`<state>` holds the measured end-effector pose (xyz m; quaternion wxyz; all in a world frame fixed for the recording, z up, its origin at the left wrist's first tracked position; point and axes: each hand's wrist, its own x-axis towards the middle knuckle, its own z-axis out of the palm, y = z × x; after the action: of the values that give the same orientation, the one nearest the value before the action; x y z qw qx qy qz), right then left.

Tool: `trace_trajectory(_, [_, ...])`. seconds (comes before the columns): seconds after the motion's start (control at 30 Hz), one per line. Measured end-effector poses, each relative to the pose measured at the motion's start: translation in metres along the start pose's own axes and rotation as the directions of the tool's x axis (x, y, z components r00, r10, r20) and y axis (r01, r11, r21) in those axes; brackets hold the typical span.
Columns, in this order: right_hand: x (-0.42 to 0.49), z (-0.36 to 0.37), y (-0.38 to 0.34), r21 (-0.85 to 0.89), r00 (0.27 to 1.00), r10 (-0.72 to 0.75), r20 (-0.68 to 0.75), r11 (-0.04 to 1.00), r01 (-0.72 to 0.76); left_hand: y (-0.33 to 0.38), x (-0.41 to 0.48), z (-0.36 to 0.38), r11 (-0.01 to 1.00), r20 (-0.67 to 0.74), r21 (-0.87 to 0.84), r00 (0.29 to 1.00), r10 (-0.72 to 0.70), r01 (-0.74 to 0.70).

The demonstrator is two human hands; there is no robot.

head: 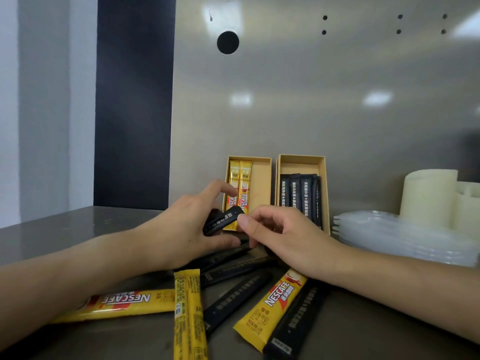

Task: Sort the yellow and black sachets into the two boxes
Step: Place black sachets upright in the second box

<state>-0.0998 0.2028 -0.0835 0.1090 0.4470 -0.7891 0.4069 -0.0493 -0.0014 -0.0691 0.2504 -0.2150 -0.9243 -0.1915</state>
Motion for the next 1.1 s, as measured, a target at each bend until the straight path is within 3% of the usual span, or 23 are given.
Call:
trace_trajectory(0.23, [0.002,-0.003,0.005,0.096,0.997,0.061,-0.057,0.994,-0.055,0.002,0.000,0.004,1.000,0.095,0.022,0.995,0.005,-0.007])
trace_trajectory(0.37, [0.003,-0.008,0.009,0.281,0.957,0.214,-0.195,0.947,-0.154,-0.001,0.001,-0.002,0.998,0.103,0.024,0.993,-0.060,0.058])
trace_trajectory(0.5, [0.003,-0.012,0.013,0.393,0.908,0.281,-0.310,0.908,-0.146,-0.008,-0.001,-0.008,0.991,0.068,-0.047,0.990,-0.121,0.125])
trace_trajectory(0.67, [0.005,-0.011,0.014,0.336,0.894,0.283,-0.346,0.928,-0.163,-0.012,0.000,-0.008,0.983,0.042,-0.127,0.990,-0.131,0.135])
trace_trajectory(0.9, [0.004,-0.009,0.015,0.345,0.894,0.330,-0.302,0.913,-0.220,-0.011,0.001,-0.009,0.984,0.021,-0.114,0.991,-0.134,0.136])
trace_trajectory(1.1, [0.004,-0.008,0.016,0.221,0.907,0.256,-0.335,0.957,-0.188,-0.012,0.001,-0.010,0.977,0.053,-0.161,0.989,-0.135,0.142])
